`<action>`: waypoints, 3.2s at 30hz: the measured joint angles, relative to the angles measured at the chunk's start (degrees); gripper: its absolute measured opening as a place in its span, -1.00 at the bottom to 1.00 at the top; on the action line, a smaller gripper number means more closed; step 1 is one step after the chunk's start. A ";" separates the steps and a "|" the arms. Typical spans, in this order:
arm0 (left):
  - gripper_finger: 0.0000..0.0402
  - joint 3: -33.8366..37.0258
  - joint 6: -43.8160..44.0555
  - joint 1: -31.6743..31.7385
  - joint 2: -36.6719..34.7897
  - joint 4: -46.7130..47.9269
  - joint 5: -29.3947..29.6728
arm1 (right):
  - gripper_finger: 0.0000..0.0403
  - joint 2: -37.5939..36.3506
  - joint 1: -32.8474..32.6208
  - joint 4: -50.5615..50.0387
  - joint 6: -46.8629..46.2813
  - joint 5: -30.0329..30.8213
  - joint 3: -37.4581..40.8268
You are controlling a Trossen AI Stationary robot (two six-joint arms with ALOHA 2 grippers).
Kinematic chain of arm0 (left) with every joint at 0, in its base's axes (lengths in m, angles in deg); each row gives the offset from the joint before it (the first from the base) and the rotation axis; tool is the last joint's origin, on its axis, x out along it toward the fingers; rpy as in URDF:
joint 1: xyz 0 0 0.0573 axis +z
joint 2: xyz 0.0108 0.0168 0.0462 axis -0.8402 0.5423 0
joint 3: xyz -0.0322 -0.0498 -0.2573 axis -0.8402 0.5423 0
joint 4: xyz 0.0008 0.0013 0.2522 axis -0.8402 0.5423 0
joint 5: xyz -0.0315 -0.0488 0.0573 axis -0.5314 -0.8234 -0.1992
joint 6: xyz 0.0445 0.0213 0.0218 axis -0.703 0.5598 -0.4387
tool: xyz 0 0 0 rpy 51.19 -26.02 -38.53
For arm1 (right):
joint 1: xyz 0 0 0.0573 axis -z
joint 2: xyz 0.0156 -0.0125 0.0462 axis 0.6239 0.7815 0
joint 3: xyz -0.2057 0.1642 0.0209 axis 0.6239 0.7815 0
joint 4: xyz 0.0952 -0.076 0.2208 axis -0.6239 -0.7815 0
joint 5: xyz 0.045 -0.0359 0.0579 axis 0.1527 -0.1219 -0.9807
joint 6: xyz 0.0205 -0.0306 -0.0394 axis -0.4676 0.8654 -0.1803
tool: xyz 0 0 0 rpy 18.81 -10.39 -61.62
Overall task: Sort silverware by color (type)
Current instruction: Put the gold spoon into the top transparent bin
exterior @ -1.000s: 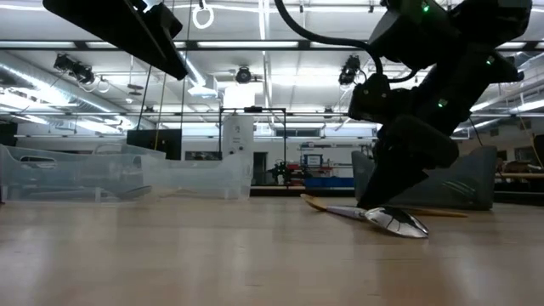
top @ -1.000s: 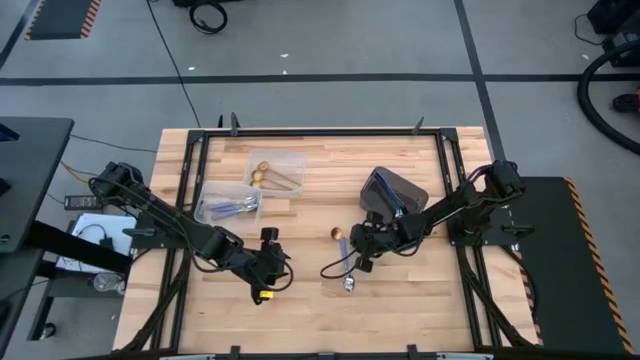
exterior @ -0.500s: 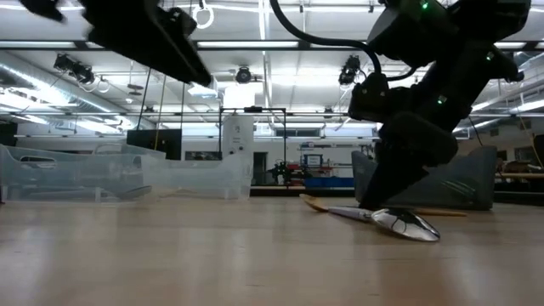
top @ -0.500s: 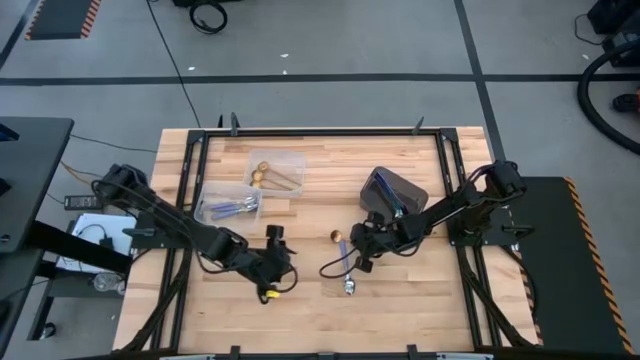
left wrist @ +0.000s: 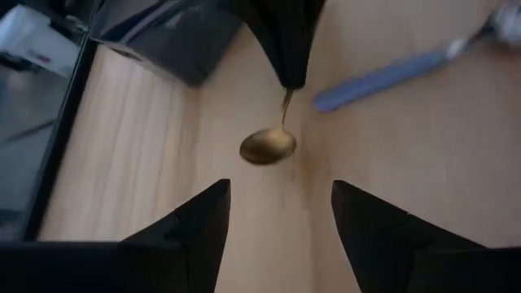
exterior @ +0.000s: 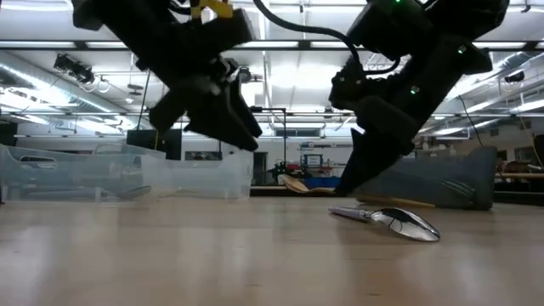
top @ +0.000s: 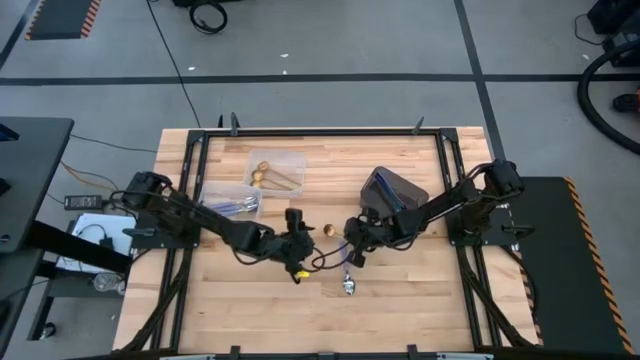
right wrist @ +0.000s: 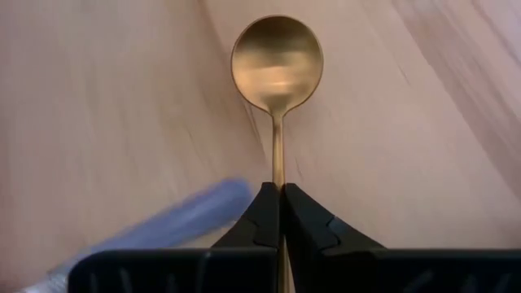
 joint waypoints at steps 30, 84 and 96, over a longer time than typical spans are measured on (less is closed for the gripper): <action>0.05 -0.02 -28.47 0.30 3.80 -6.36 4.53 | -0.95 -0.09 9.76 17.31 -8.84 -24.04 -2.28; -0.90 0.02 -36.81 1.81 3.78 -6.74 6.24 | -0.87 -0.13 11.24 22.91 -10.66 -24.79 -2.28; -0.90 0.02 -35.94 1.85 3.75 -5.54 5.56 | -0.20 -0.94 11.37 23.71 -6.69 -26.30 -2.25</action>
